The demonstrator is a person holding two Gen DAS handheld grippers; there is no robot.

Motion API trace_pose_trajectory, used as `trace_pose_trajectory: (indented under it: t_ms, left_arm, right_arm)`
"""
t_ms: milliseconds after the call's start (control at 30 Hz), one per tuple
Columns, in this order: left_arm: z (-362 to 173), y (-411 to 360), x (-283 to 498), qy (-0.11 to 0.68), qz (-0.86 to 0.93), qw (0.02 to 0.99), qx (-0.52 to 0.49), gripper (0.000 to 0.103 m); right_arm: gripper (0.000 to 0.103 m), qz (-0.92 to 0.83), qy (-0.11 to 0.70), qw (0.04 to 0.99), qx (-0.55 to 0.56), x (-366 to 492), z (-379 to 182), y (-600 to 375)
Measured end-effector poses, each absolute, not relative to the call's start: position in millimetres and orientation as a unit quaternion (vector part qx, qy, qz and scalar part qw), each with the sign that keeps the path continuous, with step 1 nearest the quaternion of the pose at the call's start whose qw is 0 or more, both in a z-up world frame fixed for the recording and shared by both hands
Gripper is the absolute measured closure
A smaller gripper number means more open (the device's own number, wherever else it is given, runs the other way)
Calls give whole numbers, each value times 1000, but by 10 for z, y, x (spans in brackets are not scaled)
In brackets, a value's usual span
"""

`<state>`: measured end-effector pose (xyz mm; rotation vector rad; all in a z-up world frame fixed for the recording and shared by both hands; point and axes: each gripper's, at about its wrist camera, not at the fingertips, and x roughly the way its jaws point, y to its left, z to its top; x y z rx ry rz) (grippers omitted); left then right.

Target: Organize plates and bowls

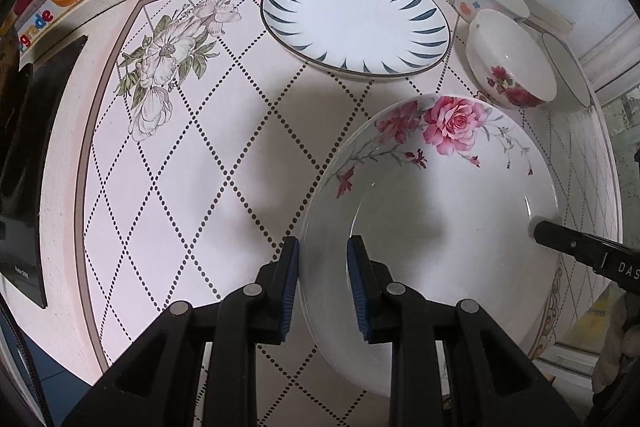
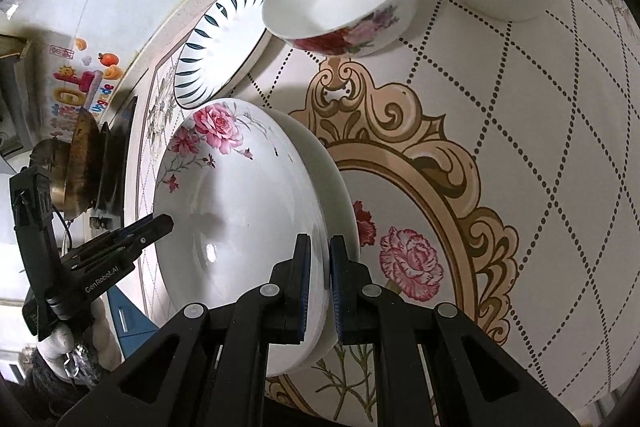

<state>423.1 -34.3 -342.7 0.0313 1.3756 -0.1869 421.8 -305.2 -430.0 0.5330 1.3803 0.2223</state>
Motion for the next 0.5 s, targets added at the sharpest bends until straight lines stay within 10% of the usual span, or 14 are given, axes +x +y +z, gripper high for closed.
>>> trace_pose_trajectory:
  t_ms: [500]
  left_arm:
    - [-3423, -387, 4222, 629, -81, 773, 30, 81]
  right_arm:
    - [92, 102, 632, 730, 240, 4210, -4294, -3071]
